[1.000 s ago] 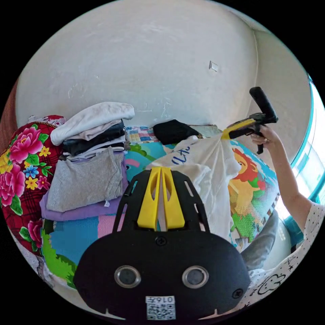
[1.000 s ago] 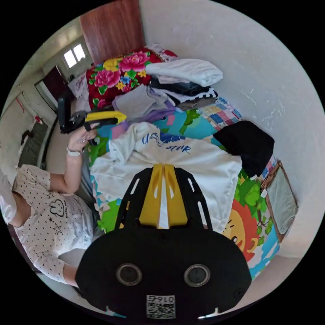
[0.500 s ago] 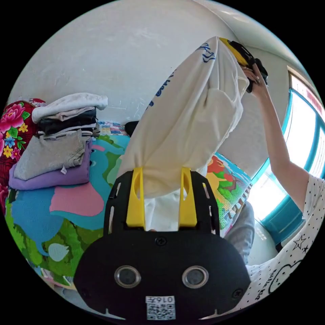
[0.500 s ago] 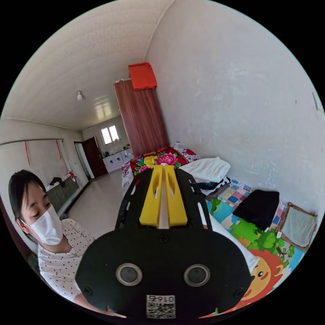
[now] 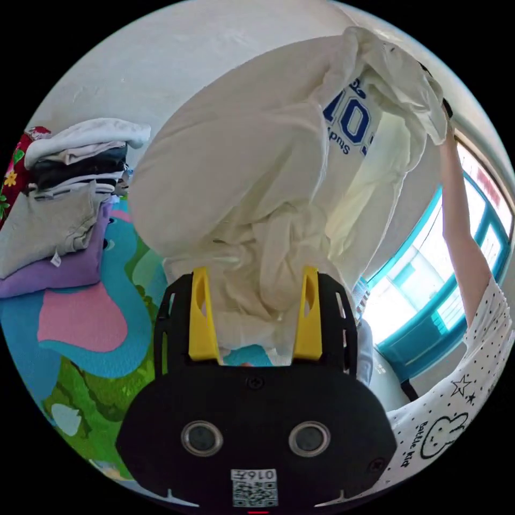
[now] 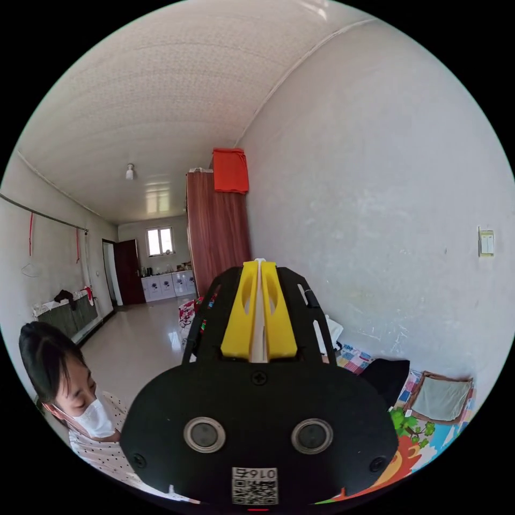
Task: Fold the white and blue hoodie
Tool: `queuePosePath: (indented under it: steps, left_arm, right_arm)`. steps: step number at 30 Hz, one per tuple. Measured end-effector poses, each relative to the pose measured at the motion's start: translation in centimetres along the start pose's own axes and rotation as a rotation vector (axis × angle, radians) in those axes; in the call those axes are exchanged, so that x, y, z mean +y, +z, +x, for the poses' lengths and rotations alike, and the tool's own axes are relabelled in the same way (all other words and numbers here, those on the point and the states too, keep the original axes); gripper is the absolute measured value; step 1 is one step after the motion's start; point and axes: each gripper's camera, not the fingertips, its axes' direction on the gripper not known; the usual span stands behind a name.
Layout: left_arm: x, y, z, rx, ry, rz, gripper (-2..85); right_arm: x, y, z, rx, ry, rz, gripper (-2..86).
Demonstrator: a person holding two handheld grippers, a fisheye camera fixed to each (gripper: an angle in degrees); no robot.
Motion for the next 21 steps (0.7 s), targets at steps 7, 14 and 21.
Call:
queuePosePath:
  steps: [7,14,21]
  left_arm:
    - [-5.5,1.7,1.3,-0.043,0.108,0.033,5.1]
    - [-13.5,-8.6,-0.1,-0.283,0.256,0.160,0.7]
    - [-23.4,-18.5,0.7,-0.368,0.347,0.087,0.7]
  right_arm:
    - [-5.3,-2.8,-2.4,0.024,-0.062,0.041,-0.3]
    - [-8.3,-11.1,-0.2,0.455,-0.078,0.074,-0.2]
    - [-4.8,-15.6,8.9,0.717,0.150,-0.256,-0.2]
